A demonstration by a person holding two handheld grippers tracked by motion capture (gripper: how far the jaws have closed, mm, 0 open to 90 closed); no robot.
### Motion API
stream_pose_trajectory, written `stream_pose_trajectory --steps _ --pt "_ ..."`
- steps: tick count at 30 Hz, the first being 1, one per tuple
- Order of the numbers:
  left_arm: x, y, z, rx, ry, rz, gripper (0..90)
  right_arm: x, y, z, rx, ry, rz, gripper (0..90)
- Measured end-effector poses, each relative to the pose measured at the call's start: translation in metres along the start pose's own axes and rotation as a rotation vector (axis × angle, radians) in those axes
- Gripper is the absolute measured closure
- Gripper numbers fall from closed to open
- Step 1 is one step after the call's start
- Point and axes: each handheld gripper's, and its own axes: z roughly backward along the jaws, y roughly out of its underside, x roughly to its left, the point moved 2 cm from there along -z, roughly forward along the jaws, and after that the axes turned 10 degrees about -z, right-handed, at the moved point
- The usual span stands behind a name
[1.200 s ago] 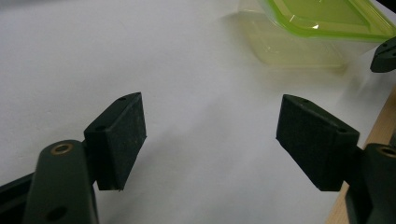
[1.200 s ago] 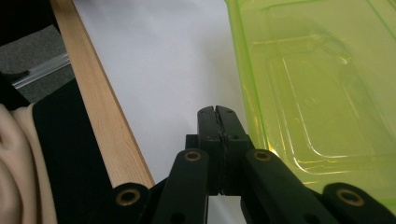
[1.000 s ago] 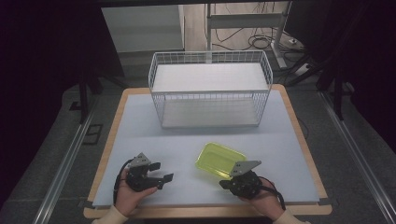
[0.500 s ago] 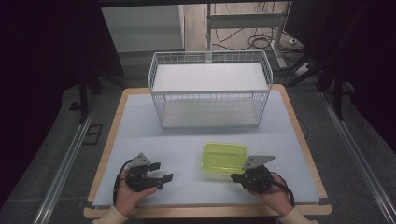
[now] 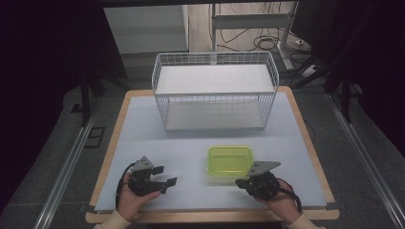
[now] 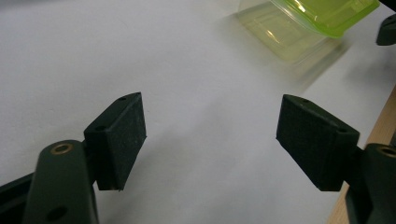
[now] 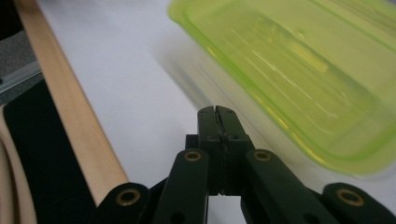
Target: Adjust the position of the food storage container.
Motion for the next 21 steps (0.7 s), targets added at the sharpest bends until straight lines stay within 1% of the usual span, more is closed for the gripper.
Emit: stream_pose_trajectory --steps 2,5,7,8,9,10,14,15,16,17,18,19,20,21 --pt "0.000 0.000 0.000 -0.001 0.000 0.001 23.5 0.002 -0.001 0.001 -0.007 -0.001 0.006 90.0" --pt "0.000 0.000 0.000 -0.002 -0.001 0.000 23.5 0.004 -0.004 0.008 -0.038 -0.002 0.003 90.0" --pt "-0.001 0.000 0.000 -0.002 -0.002 0.003 23.5 0.000 -0.008 0.018 -0.071 0.012 -0.004 90.0" --pt "-0.001 0.000 0.000 -0.002 -0.002 0.003 23.5 0.000 -0.008 0.018 -0.071 0.012 -0.004 90.0" --pt "-0.001 0.000 0.000 0.000 -0.003 0.000 23.5 -0.006 -0.010 0.025 -0.099 0.026 -0.018 90.0" --pt "-0.001 0.000 0.000 0.000 -0.003 0.000 23.5 -0.006 -0.010 0.025 -0.099 0.026 -0.018 90.0" --pt "-0.001 0.000 0.000 0.000 -0.003 -0.002 23.4 -0.021 -0.011 0.043 -0.159 0.066 -0.071 90.0" --pt "-0.001 0.000 0.000 0.002 -0.004 -0.002 23.4 -0.028 -0.010 0.047 -0.178 0.095 -0.084 90.0" --pt "-0.001 0.000 0.000 0.002 -0.004 -0.002 23.4 -0.028 -0.010 0.047 -0.178 0.095 -0.084 90.0" --pt "-0.001 0.000 -0.001 0.003 -0.004 -0.003 23.4 -0.037 -0.009 0.051 -0.190 0.124 -0.114 90.0" --pt "-0.001 0.000 -0.001 0.003 -0.004 -0.003 23.4 -0.037 -0.009 0.051 -0.190 0.124 -0.114 90.0" --pt "-0.001 0.000 -0.001 0.004 -0.003 -0.005 23.4 -0.047 -0.006 0.052 -0.196 0.165 -0.141 90.0" --pt "-0.001 0.000 -0.001 0.004 -0.003 -0.005 23.4 -0.047 -0.006 0.052 -0.196 0.165 -0.141 90.0" --pt "-0.001 0.000 -0.001 0.003 -0.001 -0.005 23.4 -0.057 -0.003 0.051 -0.193 0.192 -0.163 90.0"
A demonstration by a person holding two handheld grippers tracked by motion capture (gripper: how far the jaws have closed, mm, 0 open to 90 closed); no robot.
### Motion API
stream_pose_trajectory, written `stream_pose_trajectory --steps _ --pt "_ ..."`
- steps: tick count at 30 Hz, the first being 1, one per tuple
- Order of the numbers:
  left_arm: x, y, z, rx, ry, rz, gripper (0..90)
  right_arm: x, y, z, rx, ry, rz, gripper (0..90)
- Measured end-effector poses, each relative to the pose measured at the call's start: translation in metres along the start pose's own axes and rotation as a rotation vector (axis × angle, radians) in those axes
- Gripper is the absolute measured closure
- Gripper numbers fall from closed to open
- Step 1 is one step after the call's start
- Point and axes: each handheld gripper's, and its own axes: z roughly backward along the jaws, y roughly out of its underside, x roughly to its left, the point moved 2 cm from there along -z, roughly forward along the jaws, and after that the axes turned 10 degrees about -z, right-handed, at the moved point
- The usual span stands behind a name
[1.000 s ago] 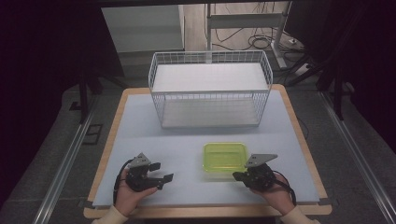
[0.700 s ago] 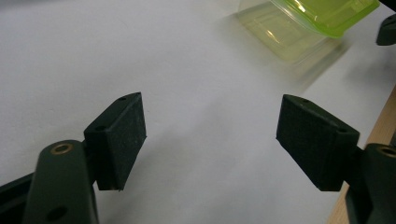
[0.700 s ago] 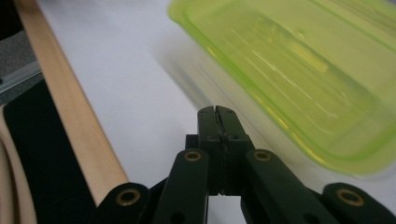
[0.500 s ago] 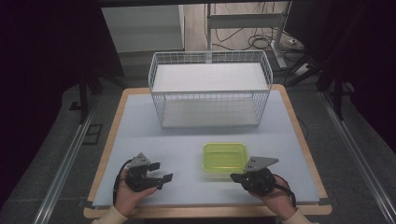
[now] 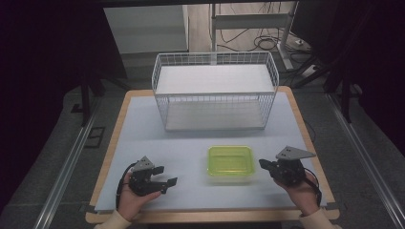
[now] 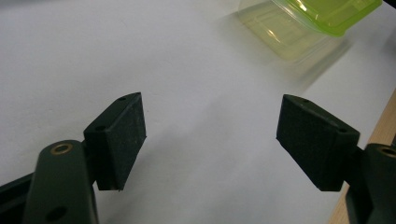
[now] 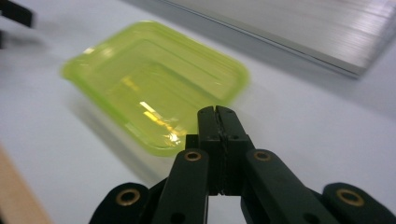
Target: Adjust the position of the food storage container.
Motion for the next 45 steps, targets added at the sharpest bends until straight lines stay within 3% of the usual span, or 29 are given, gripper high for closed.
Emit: stream_pose_trajectory --steps 8,18,29,32,45 --pt "-0.001 0.000 -0.001 0.002 0.001 0.002 23.3 -0.022 0.004 -0.017 0.048 0.066 -0.045 90.0" --pt "-0.001 0.000 -0.001 0.003 0.003 -0.001 23.3 -0.028 0.007 -0.040 0.096 0.071 -0.074 90.0" --pt "-0.002 0.000 -0.001 0.002 0.002 -0.004 23.3 -0.027 0.005 -0.049 0.107 0.052 -0.078 89.9" --pt "-0.002 0.000 -0.001 0.002 0.002 -0.004 23.3 -0.022 0.004 -0.053 0.118 0.030 -0.076 90.0" --pt "-0.002 0.000 -0.001 0.001 0.003 -0.005 23.3 -0.008 0.002 -0.070 0.152 0.014 -0.042 90.0"
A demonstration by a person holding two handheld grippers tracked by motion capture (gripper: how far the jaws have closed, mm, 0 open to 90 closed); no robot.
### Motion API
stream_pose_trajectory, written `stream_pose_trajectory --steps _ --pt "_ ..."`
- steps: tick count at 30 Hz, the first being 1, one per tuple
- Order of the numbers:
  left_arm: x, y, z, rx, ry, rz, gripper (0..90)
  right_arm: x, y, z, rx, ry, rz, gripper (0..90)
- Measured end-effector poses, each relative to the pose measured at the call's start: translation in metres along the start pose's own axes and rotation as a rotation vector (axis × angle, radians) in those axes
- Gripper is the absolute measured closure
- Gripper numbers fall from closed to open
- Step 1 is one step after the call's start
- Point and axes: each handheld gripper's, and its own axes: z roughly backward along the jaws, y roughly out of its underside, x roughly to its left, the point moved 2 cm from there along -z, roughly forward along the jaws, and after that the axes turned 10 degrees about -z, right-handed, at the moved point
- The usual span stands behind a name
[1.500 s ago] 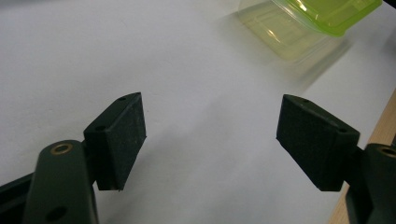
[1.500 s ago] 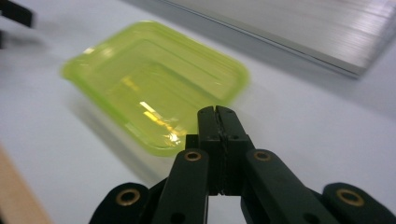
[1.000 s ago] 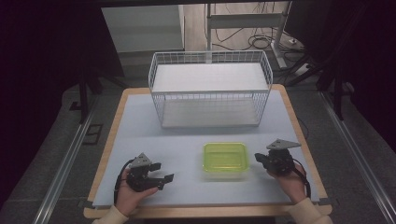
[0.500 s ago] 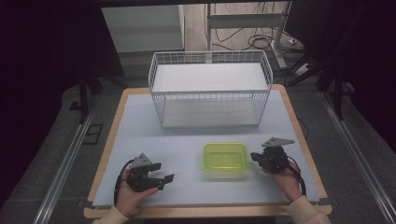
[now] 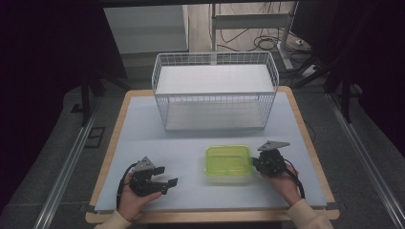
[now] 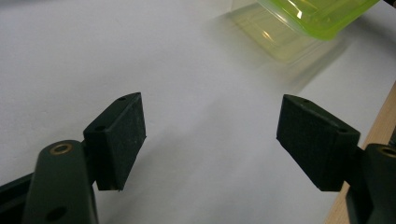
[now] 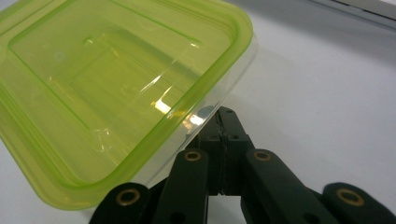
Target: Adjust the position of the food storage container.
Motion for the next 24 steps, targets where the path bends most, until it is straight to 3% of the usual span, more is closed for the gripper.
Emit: stream_pose_trajectory --steps 15,24 --pt "0.000 0.000 0.001 -0.001 -0.001 0.001 23.3 0.022 -0.006 -0.020 0.029 -0.028 0.047 90.0" --pt "0.003 0.001 0.002 -0.005 -0.008 0.009 23.3 0.011 -0.005 -0.008 -0.009 -0.015 0.015 90.0"
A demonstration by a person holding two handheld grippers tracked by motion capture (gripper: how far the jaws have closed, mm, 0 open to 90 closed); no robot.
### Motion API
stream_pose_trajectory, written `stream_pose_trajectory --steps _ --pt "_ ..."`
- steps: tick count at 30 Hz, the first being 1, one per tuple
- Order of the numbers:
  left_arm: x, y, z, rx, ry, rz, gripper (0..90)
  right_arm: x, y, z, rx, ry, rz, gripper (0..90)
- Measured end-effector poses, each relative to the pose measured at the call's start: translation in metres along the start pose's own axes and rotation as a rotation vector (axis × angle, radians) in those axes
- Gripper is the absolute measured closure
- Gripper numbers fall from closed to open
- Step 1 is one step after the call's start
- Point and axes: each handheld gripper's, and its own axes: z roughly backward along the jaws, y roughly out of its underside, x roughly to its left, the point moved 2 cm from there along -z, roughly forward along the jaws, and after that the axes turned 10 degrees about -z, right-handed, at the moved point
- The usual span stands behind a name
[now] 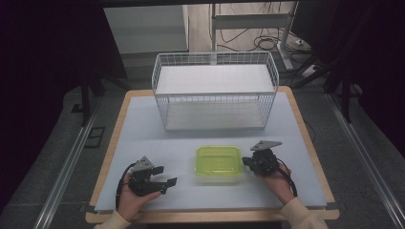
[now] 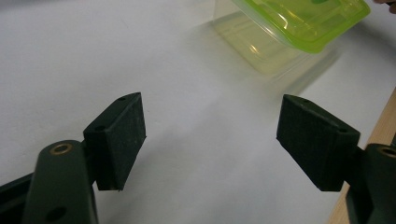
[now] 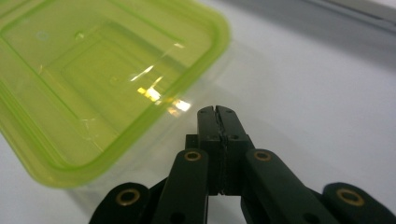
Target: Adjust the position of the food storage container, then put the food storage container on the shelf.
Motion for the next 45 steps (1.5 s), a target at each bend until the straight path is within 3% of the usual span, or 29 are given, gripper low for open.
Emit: stream_pose_trajectory --steps 9,15,16,17,20,27,34,38,42,45 --pt "0.002 0.000 0.000 0.001 -0.007 0.006 23.3 -0.016 0.009 0.035 -0.077 -0.028 -0.076 89.9" --pt "0.003 -0.002 0.001 -0.005 -0.024 0.013 23.3 -0.022 0.012 0.041 -0.097 -0.061 -0.099 86.3" --pt "0.004 -0.003 0.001 -0.005 -0.032 0.016 23.4 -0.022 0.012 0.041 -0.096 -0.064 -0.101 82.9" --pt "0.004 -0.004 0.001 -0.007 -0.033 0.019 23.4 -0.022 0.014 0.042 -0.116 -0.049 -0.097 68.9" --pt "0.005 -0.007 0.000 0.012 -0.042 0.035 23.9 -0.023 0.014 0.044 -0.146 -0.046 -0.113 49.3" --pt "0.008 -0.018 -0.003 0.030 -0.045 0.057 24.5 -0.025 0.014 0.049 -0.174 -0.105 -0.157 32.9" --pt "0.014 -0.035 -0.004 0.024 -0.027 0.112 24.8 -0.021 0.010 0.050 -0.150 -0.128 -0.156 31.7" --pt "0.018 -0.045 -0.011 0.032 0.006 0.187 24.9 -0.020 0.002 0.051 -0.129 -0.173 -0.176 30.9" --pt "0.020 -0.053 -0.016 0.036 0.015 0.208 25.2 -0.018 -0.005 0.044 -0.110 -0.160 -0.177 32.5" --pt "0.020 -0.060 -0.021 0.040 0.025 0.214 25.2 -0.018 -0.013 0.038 -0.097 -0.161 -0.210 33.7"
